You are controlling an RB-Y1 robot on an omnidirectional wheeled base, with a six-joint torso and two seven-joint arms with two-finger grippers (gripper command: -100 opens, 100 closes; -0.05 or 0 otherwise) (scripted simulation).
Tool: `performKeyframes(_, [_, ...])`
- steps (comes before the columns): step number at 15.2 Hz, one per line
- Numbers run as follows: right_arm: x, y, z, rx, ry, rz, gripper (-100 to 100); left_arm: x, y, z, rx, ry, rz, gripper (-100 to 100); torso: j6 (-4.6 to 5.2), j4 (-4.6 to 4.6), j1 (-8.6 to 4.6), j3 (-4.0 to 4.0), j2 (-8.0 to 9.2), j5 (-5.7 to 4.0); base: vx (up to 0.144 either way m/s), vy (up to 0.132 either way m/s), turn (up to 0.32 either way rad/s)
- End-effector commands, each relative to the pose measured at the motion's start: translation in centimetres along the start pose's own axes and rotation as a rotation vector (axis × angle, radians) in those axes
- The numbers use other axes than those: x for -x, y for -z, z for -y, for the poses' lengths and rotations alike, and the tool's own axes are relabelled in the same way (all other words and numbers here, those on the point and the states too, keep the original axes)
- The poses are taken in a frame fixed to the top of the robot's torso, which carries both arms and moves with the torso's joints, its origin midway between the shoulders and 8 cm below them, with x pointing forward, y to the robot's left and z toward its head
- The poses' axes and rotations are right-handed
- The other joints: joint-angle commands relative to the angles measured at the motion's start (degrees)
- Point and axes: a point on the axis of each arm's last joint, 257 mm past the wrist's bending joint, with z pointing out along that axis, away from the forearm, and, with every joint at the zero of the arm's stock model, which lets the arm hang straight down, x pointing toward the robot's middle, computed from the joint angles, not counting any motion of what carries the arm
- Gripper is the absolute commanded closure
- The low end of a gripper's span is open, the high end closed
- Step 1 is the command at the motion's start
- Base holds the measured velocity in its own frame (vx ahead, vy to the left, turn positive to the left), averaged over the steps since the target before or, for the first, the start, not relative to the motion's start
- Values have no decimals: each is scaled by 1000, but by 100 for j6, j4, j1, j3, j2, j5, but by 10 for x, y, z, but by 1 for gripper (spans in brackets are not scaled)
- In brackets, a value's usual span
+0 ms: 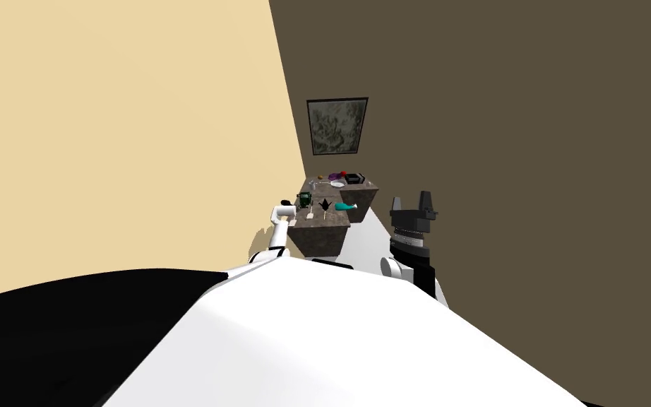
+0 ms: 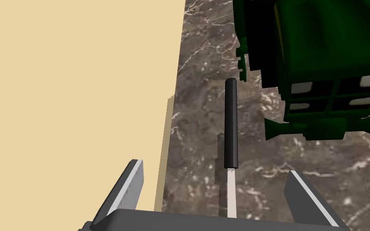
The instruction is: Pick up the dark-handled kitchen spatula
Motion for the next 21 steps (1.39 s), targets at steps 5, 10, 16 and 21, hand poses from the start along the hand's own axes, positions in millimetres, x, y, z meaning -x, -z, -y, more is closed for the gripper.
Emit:
performKeyframes(5, [0,0,0,0,0,0,0,30,-10,-16,63,117,133,-100,-2,-1,-1,-2,-3,0,25,50,-75])
performKeyframes(10, [0,0,0,0,0,0,0,36,-14,-4,57,131,149,-100,-2,1,-18,3,5,-3,9,13,-49])
performKeyframes(16, [0,0,0,0,0,0,0,37,-25,25,37,127,145,-100,-1,2,-42,6,10,-9,-1,-46,-51])
performKeyframes(21, [0,0,0,0,0,0,0,47,-28,45,23,150,153,-100,-2,2,-35,6,10,-7,1,-29,-36])
